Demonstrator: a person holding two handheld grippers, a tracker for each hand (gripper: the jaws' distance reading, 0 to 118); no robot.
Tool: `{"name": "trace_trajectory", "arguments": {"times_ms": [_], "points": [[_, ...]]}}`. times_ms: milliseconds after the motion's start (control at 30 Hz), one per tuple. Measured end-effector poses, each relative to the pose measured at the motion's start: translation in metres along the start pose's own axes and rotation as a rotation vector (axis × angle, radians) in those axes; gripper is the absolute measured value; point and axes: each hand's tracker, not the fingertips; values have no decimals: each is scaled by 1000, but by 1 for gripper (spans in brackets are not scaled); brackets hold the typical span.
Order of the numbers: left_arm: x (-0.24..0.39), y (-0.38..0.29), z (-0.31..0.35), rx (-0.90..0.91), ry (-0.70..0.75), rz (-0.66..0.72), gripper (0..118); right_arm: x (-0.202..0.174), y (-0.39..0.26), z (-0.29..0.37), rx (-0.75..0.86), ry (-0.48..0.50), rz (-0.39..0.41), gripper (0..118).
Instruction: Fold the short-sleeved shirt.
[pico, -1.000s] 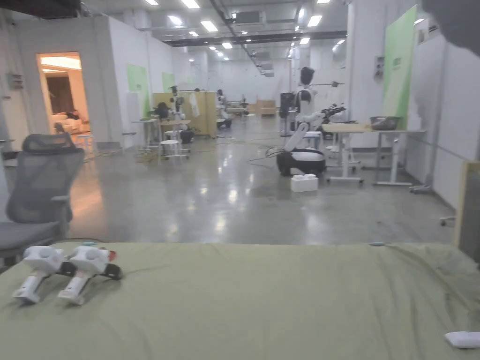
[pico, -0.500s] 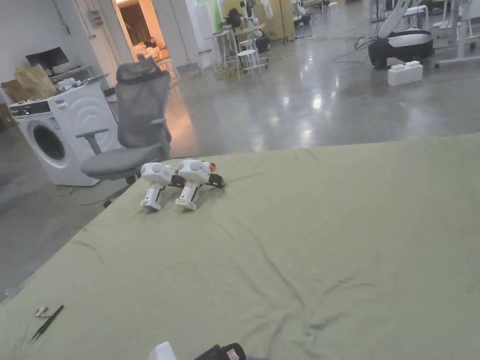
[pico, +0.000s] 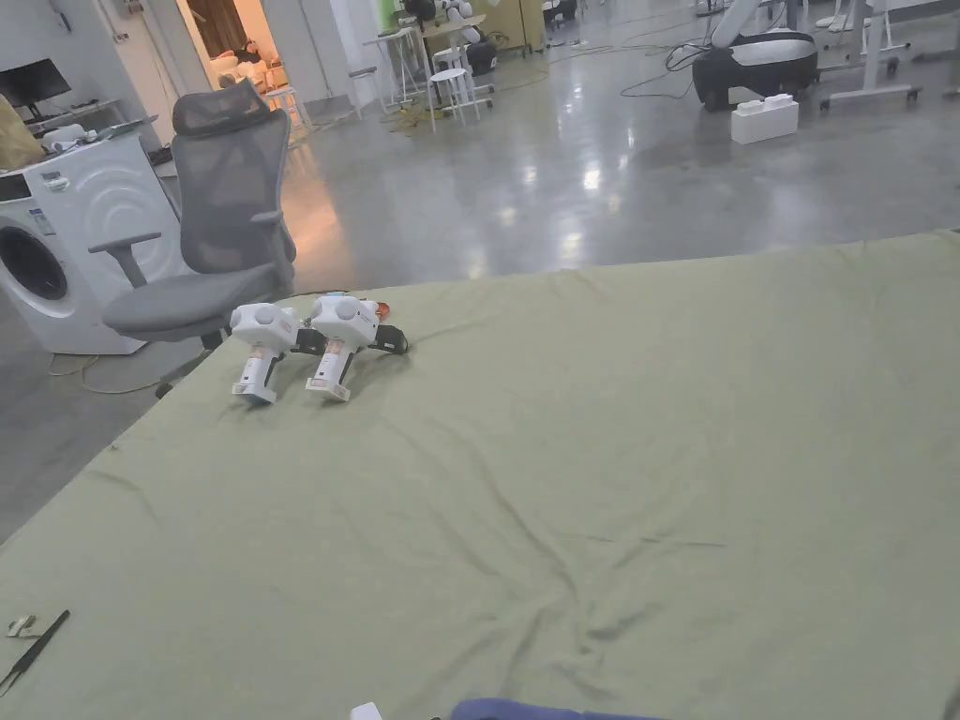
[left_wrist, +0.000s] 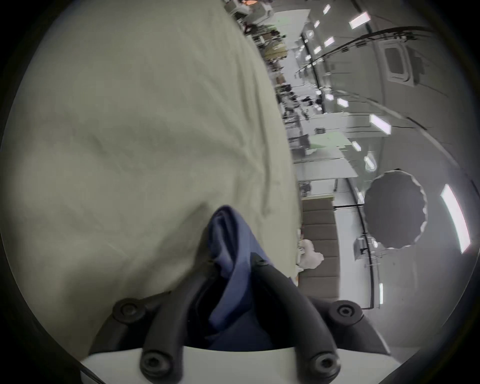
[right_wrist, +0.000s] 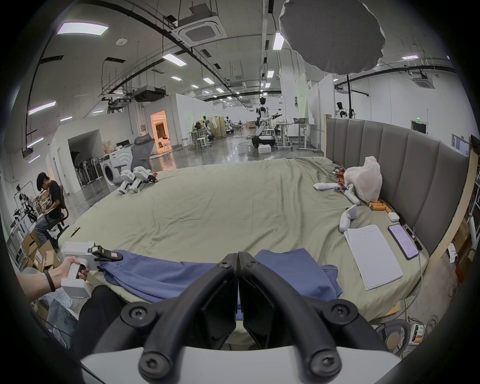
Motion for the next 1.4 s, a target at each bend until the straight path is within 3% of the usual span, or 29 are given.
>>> {"name": "trace_trajectory", "arguments": {"times_ms": [67, 233, 433, 533, 667, 833, 1000, 1067, 1167, 1200, 1267, 1333, 1367, 1400], "points": [[2, 9, 6, 30, -75, -34, 9, 0, 1, 1, 2, -2, -4, 0], [30, 18, 48, 142, -9, -105, 7, 6, 2, 4, 5, -2, -28, 0], [101, 33, 126, 263, 80, -348, 7, 14, -2, 5, 19, 7, -57, 0], [137, 21, 126, 288, 111, -456, 7, 18, -5, 6, 21, 18, -89, 0], [158, 0, 82, 226, 119, -523, 7, 22, -6, 9, 22, 21, -125, 0], [174, -65, -32, 27, 164, -722, 7, 29, -11, 25, 59, -18, -125, 0], [165, -113, -121, -122, 300, -815, 8, 44, -18, 38, 68, -80, -168, 0], [157, -117, -143, -166, 319, -813, 16, 52, -21, 40, 62, -113, -191, 0], [153, -120, -156, -169, 368, -821, 74, 60, -27, 41, 53, -136, -215, 0], [153, -118, -153, -180, 340, -818, 87, 62, -29, 42, 58, -148, -222, 0], [160, -116, -132, -86, 176, -849, 88, 65, -32, 42, 52, -152, -230, 0], [163, -104, -116, -32, 138, -829, 85, 67, -35, 39, 38, -159, -237, 0], [162, -97, -110, -32, 134, -799, 79, 68, -37, 38, 32, -158, -239, 0], [161, -92, -101, -17, 139, -752, 60, 68, -38, 36, 24, -154, -243, 0]]}}
